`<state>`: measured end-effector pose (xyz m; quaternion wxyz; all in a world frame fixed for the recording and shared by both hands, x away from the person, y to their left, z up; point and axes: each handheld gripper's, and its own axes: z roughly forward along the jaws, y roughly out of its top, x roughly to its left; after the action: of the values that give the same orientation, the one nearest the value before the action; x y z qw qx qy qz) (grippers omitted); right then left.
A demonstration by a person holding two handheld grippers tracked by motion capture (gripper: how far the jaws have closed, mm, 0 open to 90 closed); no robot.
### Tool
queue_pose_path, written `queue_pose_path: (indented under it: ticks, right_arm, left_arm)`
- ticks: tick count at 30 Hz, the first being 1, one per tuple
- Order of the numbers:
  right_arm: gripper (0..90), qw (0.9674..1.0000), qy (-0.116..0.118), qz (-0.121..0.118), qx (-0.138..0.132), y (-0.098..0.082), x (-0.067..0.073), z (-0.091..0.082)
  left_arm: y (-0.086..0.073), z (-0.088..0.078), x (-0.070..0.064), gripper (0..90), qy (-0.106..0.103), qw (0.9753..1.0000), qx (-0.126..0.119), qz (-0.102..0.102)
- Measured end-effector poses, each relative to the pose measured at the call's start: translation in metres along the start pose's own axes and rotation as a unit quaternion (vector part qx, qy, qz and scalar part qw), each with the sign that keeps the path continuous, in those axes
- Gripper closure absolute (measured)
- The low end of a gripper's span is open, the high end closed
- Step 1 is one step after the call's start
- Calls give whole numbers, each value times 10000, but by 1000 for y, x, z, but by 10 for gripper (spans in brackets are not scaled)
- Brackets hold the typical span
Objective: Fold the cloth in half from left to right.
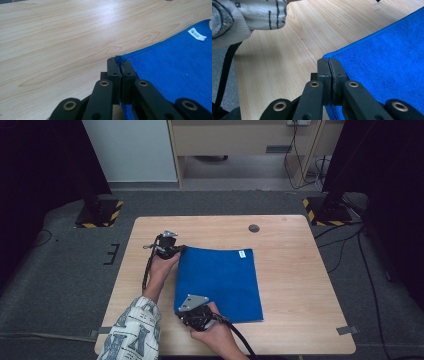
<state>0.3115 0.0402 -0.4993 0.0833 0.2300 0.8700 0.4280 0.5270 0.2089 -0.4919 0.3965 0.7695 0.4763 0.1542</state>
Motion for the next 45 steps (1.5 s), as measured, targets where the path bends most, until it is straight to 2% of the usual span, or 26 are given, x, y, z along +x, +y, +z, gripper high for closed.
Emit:
queue_pose_path:
  ticks: [9, 16, 18, 21, 23, 30, 38, 40, 45]
  right_arm:
    - [886, 10000, -19, 24, -79, 4, 7, 6]
    - [887, 9997, 74, 62, -241, 12, 14, 14]
    - [886, 9992, 100, 165, -350, 14, 12, 15]
    - [886, 9986, 127, 346, -376, 15, 5, 14]
    - [886, 9984, 129, 395, -380, 14, 0, 12]
    - [886, 9979, 30, 526, -382, -3, -14, -6]
    - [886, 9965, -170, 698, -422, -30, -32, -38]
    - [886, 9966, -209, 680, -408, -34, -34, -43]
    - [886, 9967, -331, 673, -316, -49, -41, -59]
  left_arm:
    - [-2, -6, 8, 880, 1, 10000, 36, 28]
    - [-1, -22, 17, 880, 67, 10000, 21, 70]
    - [1, -24, 18, 880, 81, 9999, 10, 86]
    - [3, -24, 15, 880, 67, 10000, -51, 34]
    - [3, -20, 12, 880, 74, 10000, -10, 29]
    - [6, -2, -3, 879, 68, 9999, 61, -98]
    - [21, 18, -31, 879, 138, 9999, 38, -39]
    - [24, 25, -39, 878, 63, 9998, -12, -187]
    - [32, 43, -64, 878, 21, 9999, 93, 42]
